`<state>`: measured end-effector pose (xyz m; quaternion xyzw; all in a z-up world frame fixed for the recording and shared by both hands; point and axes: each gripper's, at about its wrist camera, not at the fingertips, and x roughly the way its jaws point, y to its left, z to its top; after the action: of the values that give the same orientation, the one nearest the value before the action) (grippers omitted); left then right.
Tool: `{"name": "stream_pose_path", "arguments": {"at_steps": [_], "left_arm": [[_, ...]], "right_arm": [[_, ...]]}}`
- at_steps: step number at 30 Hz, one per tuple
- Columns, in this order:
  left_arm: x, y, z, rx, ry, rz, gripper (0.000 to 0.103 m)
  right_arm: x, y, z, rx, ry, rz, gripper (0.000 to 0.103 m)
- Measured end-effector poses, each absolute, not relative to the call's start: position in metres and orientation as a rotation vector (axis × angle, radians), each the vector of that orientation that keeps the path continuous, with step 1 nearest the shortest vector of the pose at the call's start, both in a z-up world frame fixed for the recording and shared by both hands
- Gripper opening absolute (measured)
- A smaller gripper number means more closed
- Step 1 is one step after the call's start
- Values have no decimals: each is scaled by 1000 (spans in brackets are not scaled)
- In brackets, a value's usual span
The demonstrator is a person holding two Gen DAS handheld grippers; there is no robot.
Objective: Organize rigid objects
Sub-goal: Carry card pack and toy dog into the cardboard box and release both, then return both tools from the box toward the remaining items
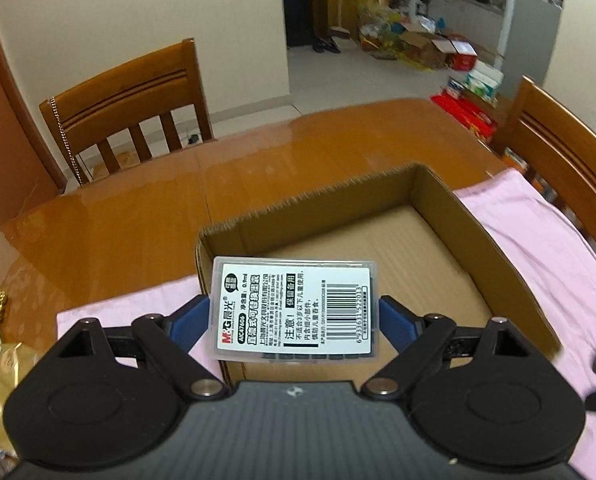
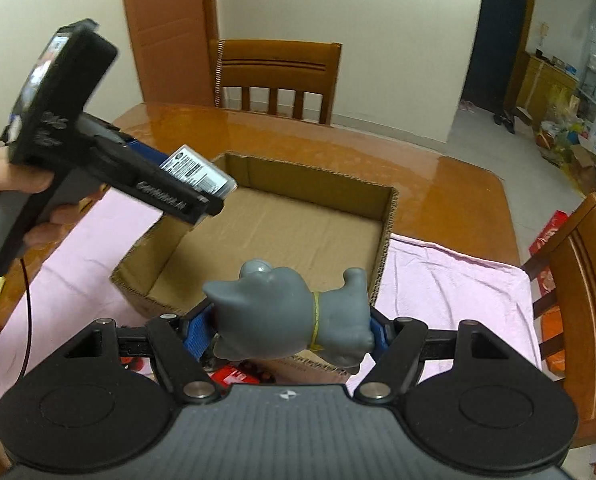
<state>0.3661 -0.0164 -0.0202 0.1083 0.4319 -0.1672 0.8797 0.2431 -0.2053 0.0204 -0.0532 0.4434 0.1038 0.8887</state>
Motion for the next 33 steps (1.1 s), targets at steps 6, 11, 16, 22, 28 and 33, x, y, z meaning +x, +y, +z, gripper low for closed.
{"name": "stream_pose_path", "arguments": {"at_steps": [6, 11, 16, 22, 28, 33], "left_arm": [[368, -4, -26, 187, 872, -360, 94], [344, 12, -20, 196, 834, -346, 98], [322, 34, -16, 174, 810, -292, 100], [303, 60, -16, 102, 829, -225, 101], [288, 76, -18, 45, 842, -135, 101], [275, 83, -24, 40, 857, -101, 101]], "right_arm": [[255, -203, 14, -111, 953, 171, 77], [268, -199, 6, -111, 975, 168, 77], [287, -196, 2, -110, 988, 183, 77], [324, -184, 2, -143, 979, 223, 77], [362, -181, 0, -133, 904, 206, 103], [364, -182, -3, -126, 901, 212, 103]]}}
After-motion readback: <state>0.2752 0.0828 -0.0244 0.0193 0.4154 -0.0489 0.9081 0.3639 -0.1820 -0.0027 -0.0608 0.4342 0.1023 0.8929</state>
